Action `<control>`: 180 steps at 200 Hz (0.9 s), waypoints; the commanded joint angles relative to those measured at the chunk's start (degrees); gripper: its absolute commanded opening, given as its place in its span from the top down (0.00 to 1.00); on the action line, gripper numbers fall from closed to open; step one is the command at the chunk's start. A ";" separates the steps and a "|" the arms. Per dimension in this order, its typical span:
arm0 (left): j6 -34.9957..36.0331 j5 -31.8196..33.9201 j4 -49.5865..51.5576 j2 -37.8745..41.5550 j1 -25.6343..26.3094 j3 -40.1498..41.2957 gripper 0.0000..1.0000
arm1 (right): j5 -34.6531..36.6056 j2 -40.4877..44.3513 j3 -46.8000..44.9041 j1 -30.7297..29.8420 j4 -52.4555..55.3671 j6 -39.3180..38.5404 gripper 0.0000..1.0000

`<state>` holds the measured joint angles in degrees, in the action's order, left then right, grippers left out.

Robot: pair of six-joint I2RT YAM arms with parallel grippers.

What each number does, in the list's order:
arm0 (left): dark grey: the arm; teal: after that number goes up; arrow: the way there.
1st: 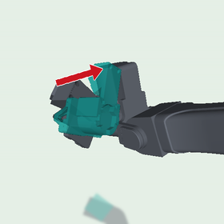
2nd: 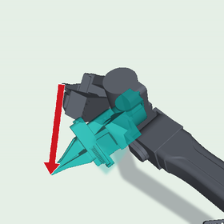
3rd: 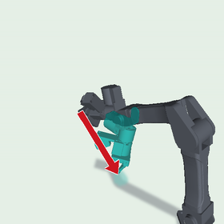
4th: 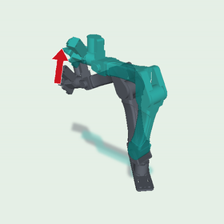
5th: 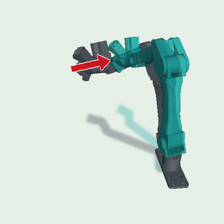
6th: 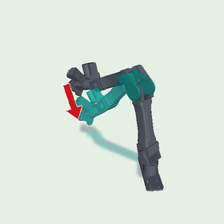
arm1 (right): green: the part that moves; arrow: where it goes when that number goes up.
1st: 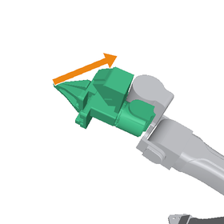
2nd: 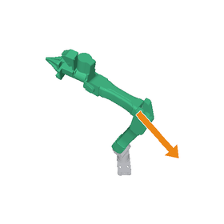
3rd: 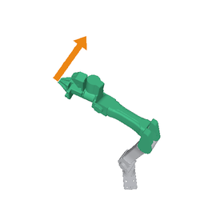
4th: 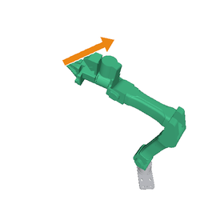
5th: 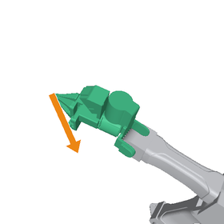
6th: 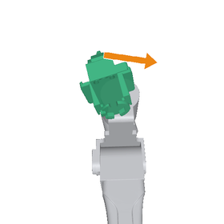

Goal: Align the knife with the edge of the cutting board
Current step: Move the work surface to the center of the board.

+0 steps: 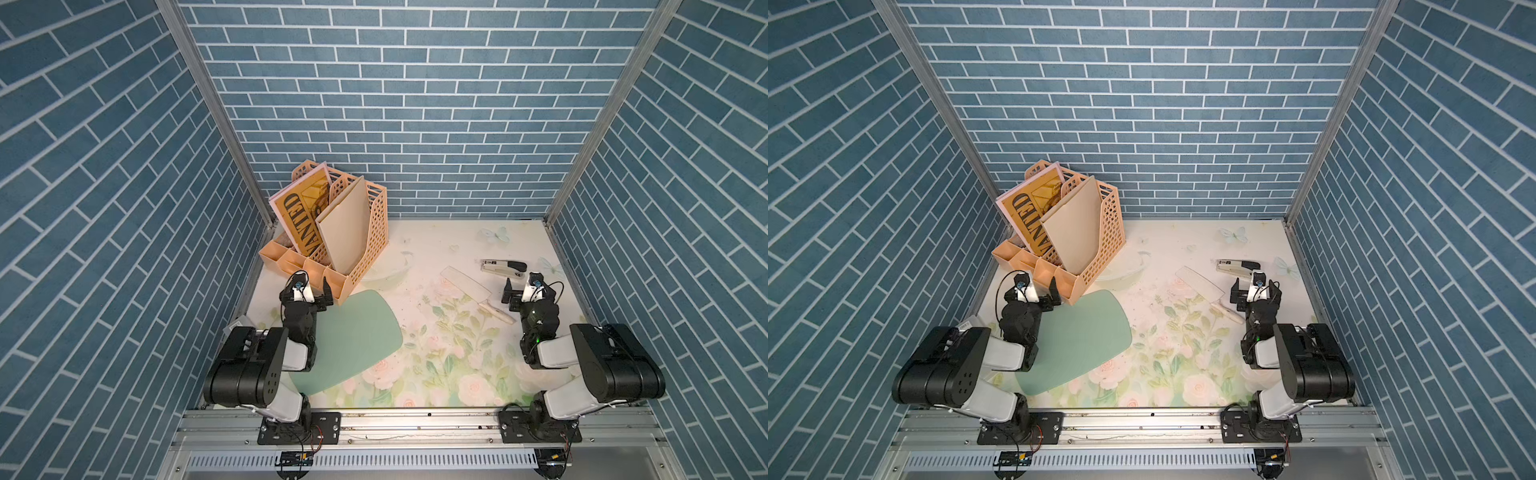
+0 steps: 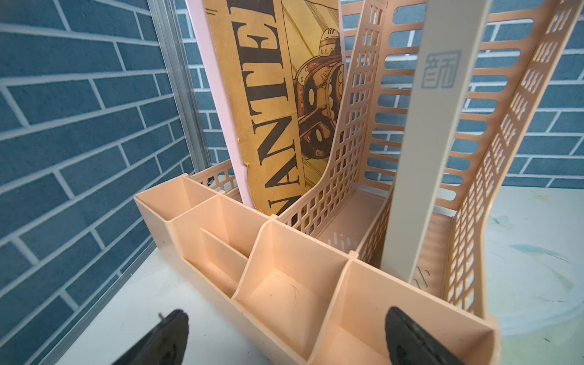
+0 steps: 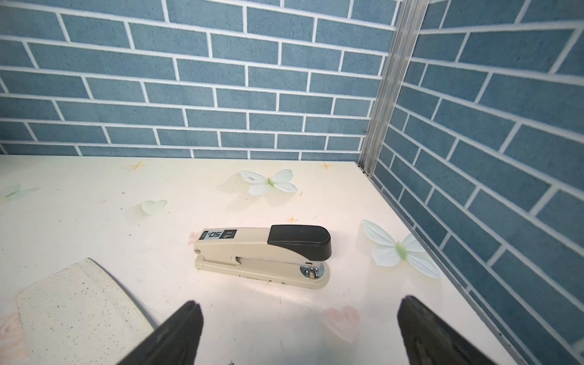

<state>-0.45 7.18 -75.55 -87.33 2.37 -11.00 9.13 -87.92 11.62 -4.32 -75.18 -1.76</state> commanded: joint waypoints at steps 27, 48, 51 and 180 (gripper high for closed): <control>-0.22 -0.55 -0.22 -0.14 -0.32 -0.47 0.00 | -0.45 0.08 -0.17 0.24 -0.64 0.53 0.00; -0.19 -0.52 -0.22 -0.14 -0.35 -0.43 0.01 | -0.42 0.11 -0.19 0.24 -0.61 0.49 0.00; -0.17 -0.50 -0.24 -0.20 -0.35 -0.43 0.00 | -0.47 0.06 -0.19 0.23 -0.63 0.51 0.00; -12.60 12.07 44.55 16.91 -0.08 -17.41 0.01 | 3.77 7.19 2.29 0.14 9.66 1.58 0.00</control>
<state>-6.59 15.79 -49.34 -76.14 2.37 -23.92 9.89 -86.85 11.64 -4.34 -73.71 -1.72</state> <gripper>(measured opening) 0.995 0.998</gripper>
